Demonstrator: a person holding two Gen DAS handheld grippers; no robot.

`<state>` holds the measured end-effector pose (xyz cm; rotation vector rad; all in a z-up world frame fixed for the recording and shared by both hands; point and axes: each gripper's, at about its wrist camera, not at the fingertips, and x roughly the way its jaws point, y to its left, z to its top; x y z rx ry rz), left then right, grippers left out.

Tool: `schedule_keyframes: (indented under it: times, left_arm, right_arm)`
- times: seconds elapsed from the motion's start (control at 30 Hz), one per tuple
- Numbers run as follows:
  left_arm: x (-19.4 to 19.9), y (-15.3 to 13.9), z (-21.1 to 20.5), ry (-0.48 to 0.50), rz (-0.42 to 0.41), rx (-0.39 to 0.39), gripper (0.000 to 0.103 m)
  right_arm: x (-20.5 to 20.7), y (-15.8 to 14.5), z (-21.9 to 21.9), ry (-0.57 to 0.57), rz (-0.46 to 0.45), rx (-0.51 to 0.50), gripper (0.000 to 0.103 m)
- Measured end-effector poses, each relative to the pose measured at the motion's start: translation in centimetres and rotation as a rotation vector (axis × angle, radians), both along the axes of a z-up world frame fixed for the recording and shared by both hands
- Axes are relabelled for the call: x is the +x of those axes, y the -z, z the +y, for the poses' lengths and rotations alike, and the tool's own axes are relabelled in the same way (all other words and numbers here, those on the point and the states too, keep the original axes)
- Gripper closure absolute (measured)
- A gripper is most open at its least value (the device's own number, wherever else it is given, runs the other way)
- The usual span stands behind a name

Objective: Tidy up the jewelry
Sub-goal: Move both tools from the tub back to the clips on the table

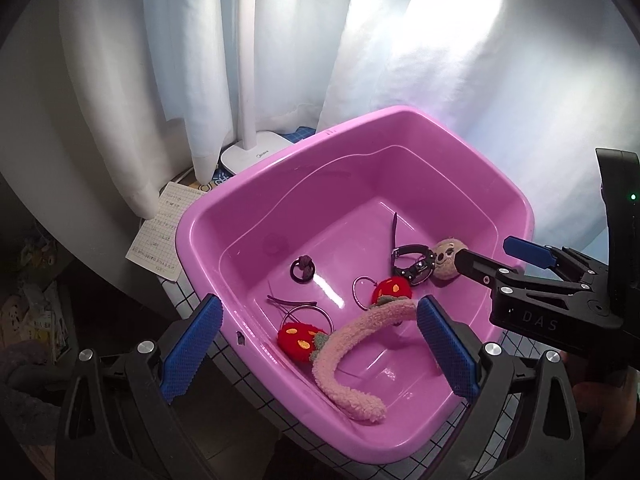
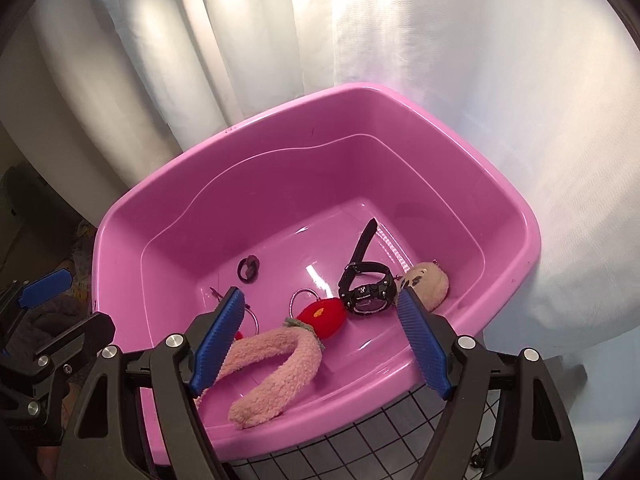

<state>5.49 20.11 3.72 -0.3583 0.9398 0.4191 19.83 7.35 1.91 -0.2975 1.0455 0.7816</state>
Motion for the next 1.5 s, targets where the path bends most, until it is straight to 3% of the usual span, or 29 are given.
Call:
schedule_keyframes:
  times: [0.43, 0.8, 1.2, 1.33, 1.5]
  left_arm:
    - [-4.2, -2.3, -5.3, 0.001, -0.037, 0.040, 0.007]
    - [-5.8, -2.6, -13.3, 0.127, -0.053, 0.088, 0.006]
    - [-5.3, 2.4, -22.9, 0.331, -0.020, 0.075, 0.006]
    - [-4.7, 4.5, -25.3, 0.387, -0.006, 0.112, 0.006]
    - [-2.5, 7.3, -26.7, 0.438, 0.019, 0.100, 0.006]
  right_arm:
    - [-6.1, -2.2, -8.4, 0.056, -0.040, 0.088, 0.028]
    - [-12.5, -2.6, -21.0, 0.193, -0.099, 0.152, 0.027]
    - [-18.4, 2.8, -35.9, 0.453, -0.098, 0.135, 0.027]
    - [-18.7, 4.9, -38.5, 0.512, -0.077, 0.141, 0.027]
    - [-18.2, 8.0, -39.7, 0.560, -0.042, 0.146, 0.027]
